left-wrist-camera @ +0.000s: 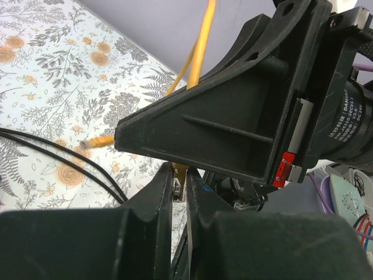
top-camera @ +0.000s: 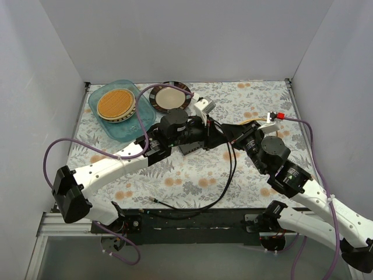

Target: Insert the plug into the switch port

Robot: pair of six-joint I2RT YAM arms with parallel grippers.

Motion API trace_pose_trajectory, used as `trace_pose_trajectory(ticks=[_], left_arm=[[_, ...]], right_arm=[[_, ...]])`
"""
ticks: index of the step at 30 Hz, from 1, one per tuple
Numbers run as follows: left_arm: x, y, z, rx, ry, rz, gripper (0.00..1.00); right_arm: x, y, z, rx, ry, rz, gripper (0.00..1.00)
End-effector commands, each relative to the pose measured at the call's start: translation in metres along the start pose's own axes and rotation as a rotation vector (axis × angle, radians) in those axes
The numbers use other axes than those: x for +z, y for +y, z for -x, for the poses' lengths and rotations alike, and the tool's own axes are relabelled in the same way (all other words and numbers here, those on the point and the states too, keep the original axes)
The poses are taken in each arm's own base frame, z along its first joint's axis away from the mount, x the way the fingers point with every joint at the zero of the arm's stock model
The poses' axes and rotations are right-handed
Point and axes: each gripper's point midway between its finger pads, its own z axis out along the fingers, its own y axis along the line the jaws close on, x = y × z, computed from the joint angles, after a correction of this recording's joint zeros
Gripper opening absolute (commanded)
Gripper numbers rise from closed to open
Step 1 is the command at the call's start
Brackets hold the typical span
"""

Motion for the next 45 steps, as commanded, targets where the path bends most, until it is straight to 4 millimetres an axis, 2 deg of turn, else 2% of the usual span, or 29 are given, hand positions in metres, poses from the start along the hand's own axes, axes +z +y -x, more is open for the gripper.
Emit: trace_pose_trajectory(ticks=[1, 2, 3, 4, 5, 6, 7, 8, 11, 12, 13, 14, 15, 16, 18, 20, 21, 25, 31, 34, 39, 40, 41, 45], left_arm=[[-0.002, 0.002, 0.018, 0.017, -0.047, 0.047, 0.0], [-0.002, 0.009, 0.02, 0.014, -0.059, 0.088, 0.0], [-0.007, 0.014, 0.021, 0.013, -0.058, 0.131, 0.0], [-0.01, 0.028, 0.026, 0.019, -0.076, 0.208, 0.0], [-0.014, 0.035, 0.029, 0.028, -0.08, 0.246, 0.0], [-0.02, 0.041, 0.032, 0.036, -0.066, 0.284, 0.0], [-0.025, 0.047, 0.036, 0.04, -0.065, 0.311, 0.0], [-0.03, 0.057, 0.041, 0.041, -0.068, 0.342, 0.0], [-0.043, 0.073, 0.049, 0.038, -0.032, 0.401, 0.0], [-0.047, 0.079, 0.04, 0.023, 0.018, 0.421, 0.0], [-0.05, 0.077, 0.05, 0.025, 0.015, 0.414, 0.0], [-0.049, 0.087, 0.046, 0.013, 0.051, 0.426, 0.0], [-0.052, 0.086, 0.036, -0.003, 0.111, 0.413, 0.0], [-0.052, 0.081, 0.039, 0.001, 0.128, 0.391, 0.0], [-0.052, 0.086, 0.02, -0.013, 0.229, 0.393, 0.0], [-0.051, 0.081, 0.017, -0.004, 0.283, 0.368, 0.0], [-0.052, 0.082, 0.001, -0.025, 0.358, 0.358, 0.0], [-0.054, 0.052, -0.015, -0.062, 0.468, 0.184, 0.0], [-0.067, 0.033, -0.007, -0.047, 0.477, 0.128, 0.0], [-0.07, 0.029, -0.009, -0.05, 0.495, 0.109, 0.0], [-0.07, 0.025, -0.012, -0.056, 0.505, 0.083, 0.0], [-0.07, 0.025, -0.011, -0.054, 0.499, 0.083, 0.0], [-0.07, 0.023, -0.01, -0.051, 0.495, 0.08, 0.0], [-0.07, 0.022, -0.008, -0.045, 0.489, 0.077, 0.0]], right_arm=[[-0.006, 0.02, 0.019, 0.035, -0.053, 0.058, 0.01], [-0.007, 0.02, 0.021, 0.001, -0.057, 0.06, 0.01], [-0.008, 0.021, 0.021, -0.035, -0.048, 0.067, 0.13], [-0.011, 0.021, 0.022, -0.078, -0.034, 0.057, 0.2], [-0.013, 0.02, 0.023, -0.168, -0.024, 0.059, 0.34], [-0.015, 0.022, 0.022, -0.215, -0.004, 0.071, 0.6], [-0.019, 0.028, 0.027, -0.252, 0.0, 0.085, 0.7], [-0.022, 0.023, 0.024, -0.346, 0.027, 0.079, 0.86], [-0.029, 0.028, 0.023, -0.46, 0.088, 0.102, 0.96], [-0.032, 0.03, 0.019, -0.545, 0.12, 0.14, 0.98], [-0.034, 0.032, 0.017, -0.589, 0.139, 0.158, 0.98], [-0.034, 0.039, 0.018, -0.628, 0.158, 0.177, 0.98], [-0.038, 0.041, 0.008, -0.683, 0.219, 0.22, 0.98], [-0.039, 0.039, 0.007, -0.762, 0.239, 0.236, 0.98], [-0.04, 0.044, -0.002, -0.85, 0.305, 0.292, 0.98], [-0.036, 0.044, -0.008, -0.96, 0.338, 0.336, 0.98], [-0.037, 0.047, -0.011, -0.991, 0.355, 0.371, 0.98], [-0.021, 0.041, -0.021, -1.142, 0.385, 0.402, 0.98], [-0.003, 0.032, -0.029, -1.298, 0.452, 0.405, 0.98], [0.002, 0.018, -0.039, -1.336, 0.516, 0.384, 0.93], [0.006, -0.003, -0.047, -1.363, 0.545, 0.333, 0.74], [0.007, -0.006, -0.046, -1.362, 0.544, 0.318, 0.67], [0.008, -0.011, -0.044, -1.366, 0.538, 0.284, 0.49], [0.009, -0.012, -0.044, -1.357, 0.526, 0.28, 0.47]])
